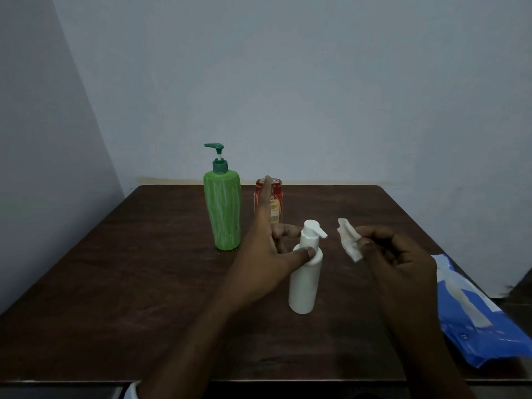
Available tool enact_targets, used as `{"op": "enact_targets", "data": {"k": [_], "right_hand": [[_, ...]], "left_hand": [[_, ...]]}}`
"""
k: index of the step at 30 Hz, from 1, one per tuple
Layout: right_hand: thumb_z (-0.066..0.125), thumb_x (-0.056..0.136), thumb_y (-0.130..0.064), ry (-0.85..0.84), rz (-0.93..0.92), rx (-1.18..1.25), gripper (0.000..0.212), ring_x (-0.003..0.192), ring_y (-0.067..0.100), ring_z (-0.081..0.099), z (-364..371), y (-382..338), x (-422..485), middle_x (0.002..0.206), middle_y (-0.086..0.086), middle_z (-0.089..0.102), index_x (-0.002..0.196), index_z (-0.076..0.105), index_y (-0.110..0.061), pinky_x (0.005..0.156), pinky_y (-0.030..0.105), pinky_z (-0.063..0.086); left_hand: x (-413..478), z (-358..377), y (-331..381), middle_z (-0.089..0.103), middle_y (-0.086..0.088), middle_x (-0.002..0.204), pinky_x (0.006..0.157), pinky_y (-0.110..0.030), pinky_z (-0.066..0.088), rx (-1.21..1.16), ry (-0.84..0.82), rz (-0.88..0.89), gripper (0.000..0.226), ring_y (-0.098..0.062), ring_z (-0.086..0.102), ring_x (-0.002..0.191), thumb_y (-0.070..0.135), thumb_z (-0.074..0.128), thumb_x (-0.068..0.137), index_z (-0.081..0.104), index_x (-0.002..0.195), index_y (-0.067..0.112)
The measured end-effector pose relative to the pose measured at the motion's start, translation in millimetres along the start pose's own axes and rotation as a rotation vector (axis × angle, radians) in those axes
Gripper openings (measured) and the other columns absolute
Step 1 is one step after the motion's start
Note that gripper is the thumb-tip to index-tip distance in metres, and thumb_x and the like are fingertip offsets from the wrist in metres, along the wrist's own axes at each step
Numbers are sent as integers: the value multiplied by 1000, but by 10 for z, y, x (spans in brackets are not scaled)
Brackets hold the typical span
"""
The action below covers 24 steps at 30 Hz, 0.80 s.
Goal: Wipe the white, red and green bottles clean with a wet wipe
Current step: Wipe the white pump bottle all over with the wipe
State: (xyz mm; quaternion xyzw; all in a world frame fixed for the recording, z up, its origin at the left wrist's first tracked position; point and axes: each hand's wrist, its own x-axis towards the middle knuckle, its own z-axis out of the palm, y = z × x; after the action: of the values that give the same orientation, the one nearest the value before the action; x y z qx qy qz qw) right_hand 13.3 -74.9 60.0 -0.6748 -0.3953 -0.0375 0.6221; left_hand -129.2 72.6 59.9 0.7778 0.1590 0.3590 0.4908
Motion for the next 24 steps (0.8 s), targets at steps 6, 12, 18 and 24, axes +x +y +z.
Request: {"op": "enact_targets", "data": {"k": [6, 12, 18, 24], "right_hand": [[59, 90, -12, 48, -90, -159, 22, 87, -7, 58, 68, 65, -82, 94, -15, 61, 101, 59, -31, 69, 9, 43], [57, 91, -8, 73, 46, 41, 18, 82, -11, 62, 44, 39, -78, 97, -15, 62, 100, 59, -24, 60, 5, 48], [62, 87, -12, 59, 247, 239, 18, 89, 7, 67, 62, 19, -137, 103, -8, 68, 99, 66, -26, 69, 21, 58], [60, 92, -19, -34, 48, -183, 24, 82, -9, 51, 65, 69, -263, 109, -4, 62, 116, 61, -19, 70, -3, 35]], "left_hand": [[-59, 11, 70, 74, 11, 102, 67, -29, 53, 54, 22, 16, 136, 2, 60, 65, 19, 91, 76, -12, 154, 60], [99, -181, 425, 71, 12, 119, 75, -42, 57, 128, -39, 151, 114, -22, 59, 70, 18, 79, 89, -4, 159, 53], [359, -279, 749, 79, 15, 101, 96, -27, 51, 402, -369, 173, 109, 3, 71, 95, 12, 77, 92, 1, 160, 51], [521, -304, 762, 81, 11, 97, 96, -30, 57, 398, -469, 126, 108, 0, 74, 95, 8, 80, 88, 12, 161, 49]]}}
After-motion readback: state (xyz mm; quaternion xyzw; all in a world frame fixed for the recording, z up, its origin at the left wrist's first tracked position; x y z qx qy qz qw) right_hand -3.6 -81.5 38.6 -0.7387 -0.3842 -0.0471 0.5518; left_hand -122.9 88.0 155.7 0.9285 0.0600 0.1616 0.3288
